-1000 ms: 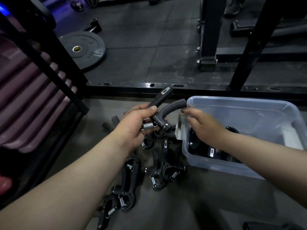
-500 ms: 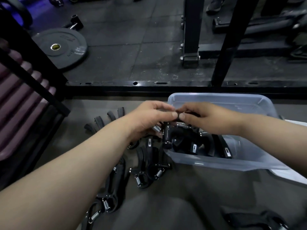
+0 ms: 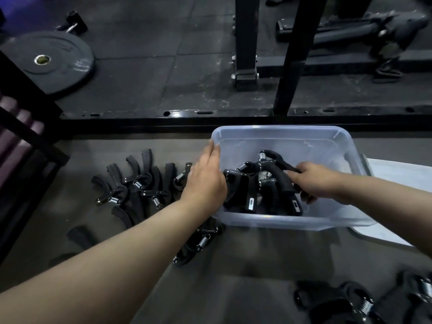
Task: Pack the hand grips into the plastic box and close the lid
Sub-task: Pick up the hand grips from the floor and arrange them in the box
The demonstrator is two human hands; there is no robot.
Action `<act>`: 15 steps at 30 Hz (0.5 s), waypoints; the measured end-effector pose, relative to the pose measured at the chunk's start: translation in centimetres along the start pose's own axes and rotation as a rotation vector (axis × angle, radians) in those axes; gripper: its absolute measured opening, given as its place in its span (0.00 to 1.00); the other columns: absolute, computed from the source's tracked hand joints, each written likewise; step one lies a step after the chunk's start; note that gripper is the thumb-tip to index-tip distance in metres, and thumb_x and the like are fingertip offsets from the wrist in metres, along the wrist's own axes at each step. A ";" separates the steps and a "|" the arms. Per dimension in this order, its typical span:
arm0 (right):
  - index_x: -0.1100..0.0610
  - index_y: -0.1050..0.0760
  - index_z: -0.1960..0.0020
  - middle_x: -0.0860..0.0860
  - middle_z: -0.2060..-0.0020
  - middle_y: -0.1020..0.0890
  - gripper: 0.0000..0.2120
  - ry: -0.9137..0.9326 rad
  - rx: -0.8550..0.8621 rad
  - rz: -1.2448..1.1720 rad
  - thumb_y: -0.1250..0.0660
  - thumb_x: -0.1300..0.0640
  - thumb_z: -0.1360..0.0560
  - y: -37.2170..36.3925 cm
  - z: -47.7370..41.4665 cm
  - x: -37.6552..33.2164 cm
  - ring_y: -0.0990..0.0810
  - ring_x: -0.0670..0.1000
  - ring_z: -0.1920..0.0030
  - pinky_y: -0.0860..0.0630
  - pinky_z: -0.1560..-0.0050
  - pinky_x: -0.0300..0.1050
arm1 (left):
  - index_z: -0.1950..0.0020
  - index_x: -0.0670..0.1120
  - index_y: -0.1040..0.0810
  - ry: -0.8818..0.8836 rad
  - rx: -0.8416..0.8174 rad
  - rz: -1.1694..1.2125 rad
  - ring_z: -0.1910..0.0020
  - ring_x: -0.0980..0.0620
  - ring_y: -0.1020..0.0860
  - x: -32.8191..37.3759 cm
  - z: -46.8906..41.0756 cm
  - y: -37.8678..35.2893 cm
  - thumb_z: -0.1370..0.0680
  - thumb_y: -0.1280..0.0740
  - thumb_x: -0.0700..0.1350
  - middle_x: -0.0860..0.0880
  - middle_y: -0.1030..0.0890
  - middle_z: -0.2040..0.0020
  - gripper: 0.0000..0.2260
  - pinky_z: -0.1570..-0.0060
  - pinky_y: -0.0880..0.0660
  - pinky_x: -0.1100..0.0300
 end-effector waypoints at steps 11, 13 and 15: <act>0.58 0.33 0.65 0.62 0.58 0.17 0.18 -0.170 0.058 0.284 0.49 0.58 0.18 -2.1 -0.6 1.5 0.15 0.62 0.58 0.18 0.56 0.54 | 0.19 0.49 0.48 -0.010 0.060 0.038 0.22 0.55 0.51 -0.4 0.2 0.0 0.20 0.49 0.37 0.55 0.51 0.19 0.29 0.23 0.51 0.57; 0.59 0.34 0.65 0.59 0.58 0.20 0.17 -0.157 0.056 0.294 0.46 0.58 0.18 -2.6 -1.2 1.6 0.17 0.62 0.52 0.19 0.54 0.52 | 0.19 0.49 0.48 -0.009 0.062 0.038 0.22 0.55 0.51 -0.4 0.2 0.0 0.20 0.48 0.37 0.55 0.51 0.19 0.28 0.24 0.51 0.57; 0.61 0.30 0.55 0.62 0.51 0.20 0.11 -0.183 0.049 0.310 0.46 0.57 0.18 -3.2 -1.8 1.8 0.18 0.63 0.49 0.22 0.58 0.51 | 0.19 0.49 0.48 -0.012 0.064 0.034 0.22 0.54 0.51 -0.4 0.2 0.0 0.20 0.48 0.37 0.55 0.51 0.19 0.29 0.24 0.51 0.57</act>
Point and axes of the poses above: each hand's wrist, its own z-axis away from the middle knuckle, its own y-axis out of the back of the hand, x = y × z, the point moved 4 cm from there along -z, towards the middle knuckle
